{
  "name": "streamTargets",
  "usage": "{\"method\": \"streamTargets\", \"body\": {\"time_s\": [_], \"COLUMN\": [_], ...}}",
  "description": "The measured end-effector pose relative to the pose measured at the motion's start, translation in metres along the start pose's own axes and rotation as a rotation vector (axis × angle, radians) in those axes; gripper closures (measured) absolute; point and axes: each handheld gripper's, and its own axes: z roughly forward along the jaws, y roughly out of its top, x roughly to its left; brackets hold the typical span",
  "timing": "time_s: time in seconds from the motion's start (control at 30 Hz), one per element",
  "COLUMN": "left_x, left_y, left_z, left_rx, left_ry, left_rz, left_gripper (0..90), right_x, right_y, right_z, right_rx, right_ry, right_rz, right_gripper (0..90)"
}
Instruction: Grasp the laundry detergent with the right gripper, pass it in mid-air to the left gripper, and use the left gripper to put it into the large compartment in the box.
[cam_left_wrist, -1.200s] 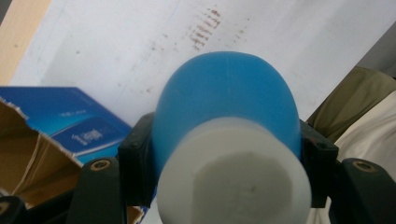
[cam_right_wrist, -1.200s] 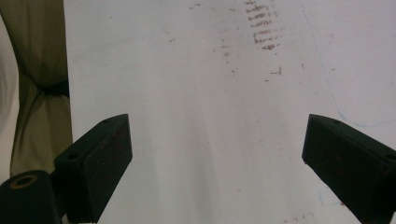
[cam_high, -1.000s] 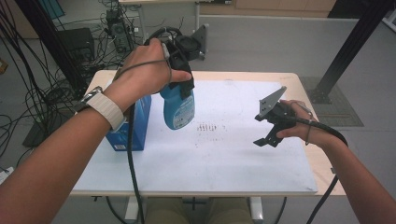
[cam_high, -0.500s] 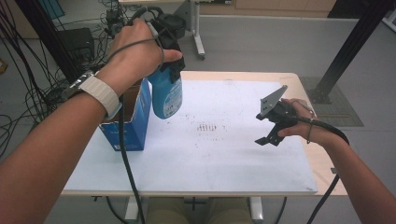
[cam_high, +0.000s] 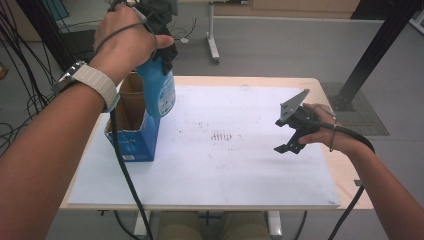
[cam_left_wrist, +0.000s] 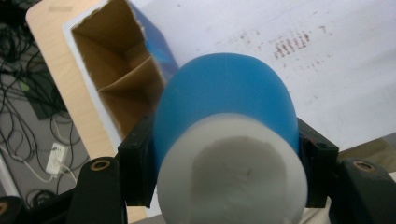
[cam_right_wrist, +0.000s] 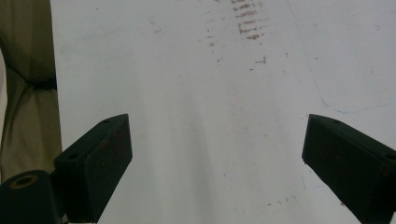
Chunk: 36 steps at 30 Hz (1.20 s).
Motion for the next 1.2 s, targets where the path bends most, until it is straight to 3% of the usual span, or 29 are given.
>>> {"method": "streamTargets", "body": {"time_s": [0.63,1.0,1.2], "left_x": [0.056,0.078,0.085], "left_y": [-0.004,-0.007,-0.009], "left_z": [0.006,0.016,0.024], "left_rx": [0.029,0.037,0.037], "left_ry": [0.021,0.024,0.028], "left_rz": [-0.204,-0.273,-0.285], "left_gripper": [37.3,37.3,37.3], "right_x": [-0.008,-0.010,-0.011], "right_y": [0.000,0.001,0.001], "right_z": [0.006,0.009,0.011], "right_rx": [0.001,0.001,0.003], "right_ry": [0.005,0.010,0.013], "right_rz": [0.009,0.016,0.020], "right_gripper": [8.8,8.8,8.8]}}
